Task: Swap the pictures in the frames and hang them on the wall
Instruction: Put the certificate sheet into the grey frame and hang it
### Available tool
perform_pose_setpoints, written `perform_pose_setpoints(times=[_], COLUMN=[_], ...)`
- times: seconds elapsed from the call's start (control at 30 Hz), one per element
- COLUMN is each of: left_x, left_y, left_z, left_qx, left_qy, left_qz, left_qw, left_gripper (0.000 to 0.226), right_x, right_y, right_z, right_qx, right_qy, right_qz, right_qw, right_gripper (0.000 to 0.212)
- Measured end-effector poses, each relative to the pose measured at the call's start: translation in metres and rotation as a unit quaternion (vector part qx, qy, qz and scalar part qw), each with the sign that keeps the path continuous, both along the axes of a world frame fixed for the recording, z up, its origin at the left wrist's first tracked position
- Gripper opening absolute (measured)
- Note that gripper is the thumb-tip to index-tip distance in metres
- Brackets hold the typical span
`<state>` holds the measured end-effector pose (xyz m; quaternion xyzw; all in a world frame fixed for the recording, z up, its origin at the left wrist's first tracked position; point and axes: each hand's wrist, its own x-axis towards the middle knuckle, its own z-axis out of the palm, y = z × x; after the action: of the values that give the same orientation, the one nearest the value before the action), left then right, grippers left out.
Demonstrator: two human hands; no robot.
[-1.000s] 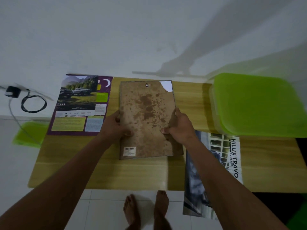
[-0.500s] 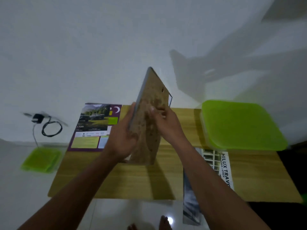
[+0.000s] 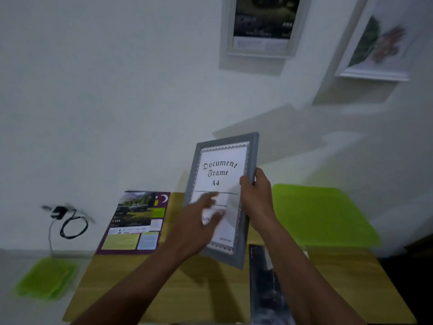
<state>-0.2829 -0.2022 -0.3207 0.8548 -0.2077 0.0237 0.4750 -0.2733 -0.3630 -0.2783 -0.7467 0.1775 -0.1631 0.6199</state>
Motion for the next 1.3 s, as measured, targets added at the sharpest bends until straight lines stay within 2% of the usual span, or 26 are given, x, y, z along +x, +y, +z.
perform_pose_setpoints(times=[0.07,0.13,0.2,0.27,0.4,0.57,0.7,1.0,1.1,1.3], left_x=[0.026,0.054,0.072,0.08,0.082,0.097,0.122,0.199,0.226,0.271], left_y=[0.014,0.031,0.045,0.059,0.089,0.135,0.177,0.266,0.277,0.274], left_z=[0.011,0.035,0.065,0.092,0.133,0.171,0.21,0.3,0.318,0.346], left_qx=[-0.001,-0.019,-0.108,-0.178,-0.196,-0.192,-0.185,-0.116,-0.108,-0.097], left_qy=[-0.066,-0.01,0.12,0.177,0.139,0.08,0.023,-0.089,-0.115,-0.178], left_qz=[0.119,0.192,0.146,0.072,0.022,0.023,0.023,0.013,0.018,0.025], left_qw=[0.991,0.981,0.976,0.965,0.971,0.978,0.982,0.989,0.987,0.979], left_gripper=[0.051,0.069,0.073,0.071,0.078,0.091,0.094,0.092,0.091,0.092], right_x=[-0.003,-0.002,0.004,0.012,0.033,0.065,0.096,0.168,0.185,0.216], right_y=[-0.013,-0.024,-0.031,-0.033,-0.027,0.002,0.043,0.134,0.149,0.159], right_z=[0.011,0.027,0.044,0.06,0.09,0.136,0.176,0.248,0.268,0.309], right_qx=[0.051,0.096,0.121,0.128,0.106,-0.035,-0.081,-0.112,-0.131,-0.182], right_qy=[-0.025,-0.051,-0.071,-0.092,-0.113,-0.152,-0.192,-0.252,-0.264,-0.29], right_qz=[0.029,0.058,0.094,0.125,0.189,0.267,0.278,0.241,0.212,0.154], right_qw=[0.998,0.992,0.986,0.98,0.97,0.951,0.938,0.93,0.932,0.927], right_gripper=[0.022,0.045,0.064,0.074,0.083,0.087,0.093,0.102,0.095,0.099])
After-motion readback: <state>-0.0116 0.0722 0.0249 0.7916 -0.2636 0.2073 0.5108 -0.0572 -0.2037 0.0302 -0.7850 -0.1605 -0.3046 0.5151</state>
